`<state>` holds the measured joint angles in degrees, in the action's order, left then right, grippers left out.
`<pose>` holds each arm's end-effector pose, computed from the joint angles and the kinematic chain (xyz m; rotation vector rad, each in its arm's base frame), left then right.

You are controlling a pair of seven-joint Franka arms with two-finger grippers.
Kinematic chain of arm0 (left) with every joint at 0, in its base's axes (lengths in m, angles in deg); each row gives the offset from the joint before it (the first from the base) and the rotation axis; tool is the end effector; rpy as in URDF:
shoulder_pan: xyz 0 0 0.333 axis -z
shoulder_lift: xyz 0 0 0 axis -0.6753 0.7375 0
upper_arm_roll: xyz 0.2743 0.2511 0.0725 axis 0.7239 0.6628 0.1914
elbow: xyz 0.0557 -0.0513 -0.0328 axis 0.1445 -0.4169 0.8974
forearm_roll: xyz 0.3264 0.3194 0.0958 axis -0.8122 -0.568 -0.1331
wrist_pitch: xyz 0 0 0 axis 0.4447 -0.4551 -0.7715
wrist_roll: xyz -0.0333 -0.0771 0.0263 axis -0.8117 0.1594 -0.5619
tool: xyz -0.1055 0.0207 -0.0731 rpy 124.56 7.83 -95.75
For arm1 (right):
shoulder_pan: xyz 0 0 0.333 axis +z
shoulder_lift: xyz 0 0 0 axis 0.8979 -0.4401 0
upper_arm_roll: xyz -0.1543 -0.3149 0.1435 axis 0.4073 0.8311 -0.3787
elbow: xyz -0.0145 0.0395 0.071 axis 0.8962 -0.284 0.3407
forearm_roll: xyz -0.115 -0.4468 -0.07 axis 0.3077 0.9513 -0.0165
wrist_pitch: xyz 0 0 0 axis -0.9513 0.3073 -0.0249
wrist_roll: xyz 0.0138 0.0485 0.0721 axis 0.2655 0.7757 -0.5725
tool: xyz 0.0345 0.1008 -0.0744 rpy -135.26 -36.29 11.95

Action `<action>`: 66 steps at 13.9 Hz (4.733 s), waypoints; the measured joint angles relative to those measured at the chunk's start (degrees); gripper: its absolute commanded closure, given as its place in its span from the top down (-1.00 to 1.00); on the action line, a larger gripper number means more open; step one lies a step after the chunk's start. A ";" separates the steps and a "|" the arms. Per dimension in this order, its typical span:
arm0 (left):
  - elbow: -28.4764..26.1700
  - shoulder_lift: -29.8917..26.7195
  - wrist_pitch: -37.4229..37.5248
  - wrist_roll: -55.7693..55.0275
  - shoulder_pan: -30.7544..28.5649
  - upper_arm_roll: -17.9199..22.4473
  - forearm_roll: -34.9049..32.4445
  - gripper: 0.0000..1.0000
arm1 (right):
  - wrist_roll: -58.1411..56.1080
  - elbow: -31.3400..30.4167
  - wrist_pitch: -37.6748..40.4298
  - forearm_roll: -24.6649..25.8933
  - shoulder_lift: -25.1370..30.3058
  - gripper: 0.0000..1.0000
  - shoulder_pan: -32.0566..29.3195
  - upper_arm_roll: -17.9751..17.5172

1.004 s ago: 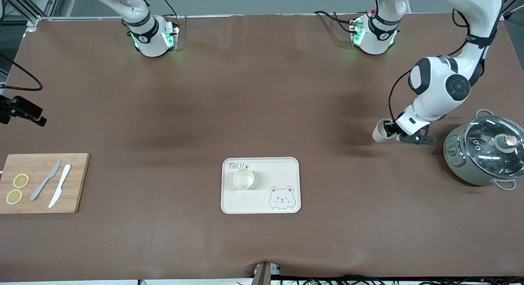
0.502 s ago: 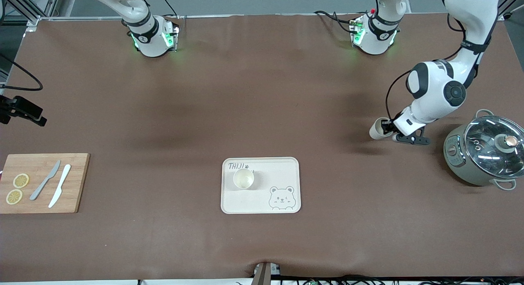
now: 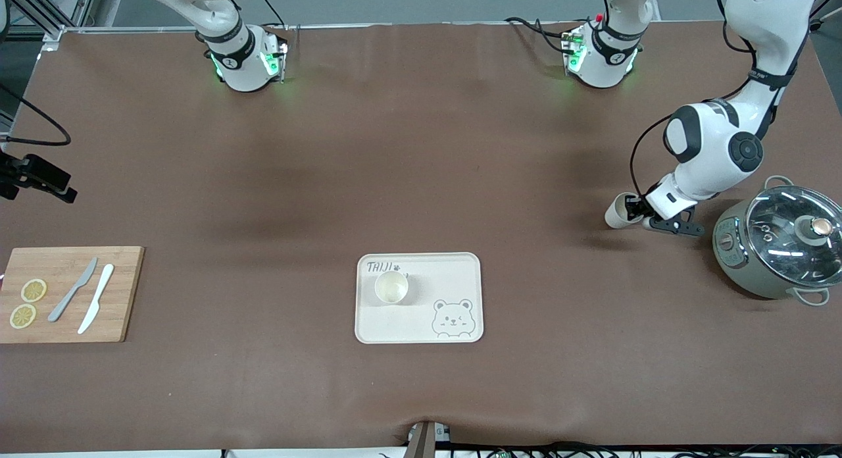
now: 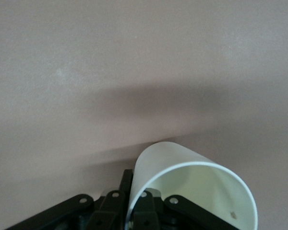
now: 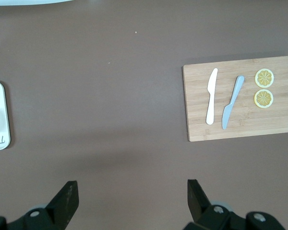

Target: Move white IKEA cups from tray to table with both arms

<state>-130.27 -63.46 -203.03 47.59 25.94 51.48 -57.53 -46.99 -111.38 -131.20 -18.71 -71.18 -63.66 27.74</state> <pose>0.5441 0.0144 0.1733 3.0146 -0.2309 0.0157 0.6629 -0.0660 0.6508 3.1277 -0.1212 0.1406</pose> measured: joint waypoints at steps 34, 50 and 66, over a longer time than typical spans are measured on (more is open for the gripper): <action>45.15 -1.43 45.19 -31.78 9.85 -6.90 -10.48 1.00 | 15.80 0.64 -0.49 -1.06 -2.21 1.00 13.45 -1.52; 54.84 -8.82 63.37 -20.94 1.98 -6.37 -10.65 1.00 | 40.00 9.22 -32.22 -8.40 -35.11 1.00 35.89 -1.46; 55.03 -12.85 66.28 -20.06 18.98 10.73 -7.72 1.00 | 40.00 10.23 -40.88 -2.98 -45.06 1.00 35.99 -0.60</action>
<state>-75.24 -76.31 -136.76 27.53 44.92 62.21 -65.25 -7.00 -101.15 -172.08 -21.69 -116.25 -27.66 27.14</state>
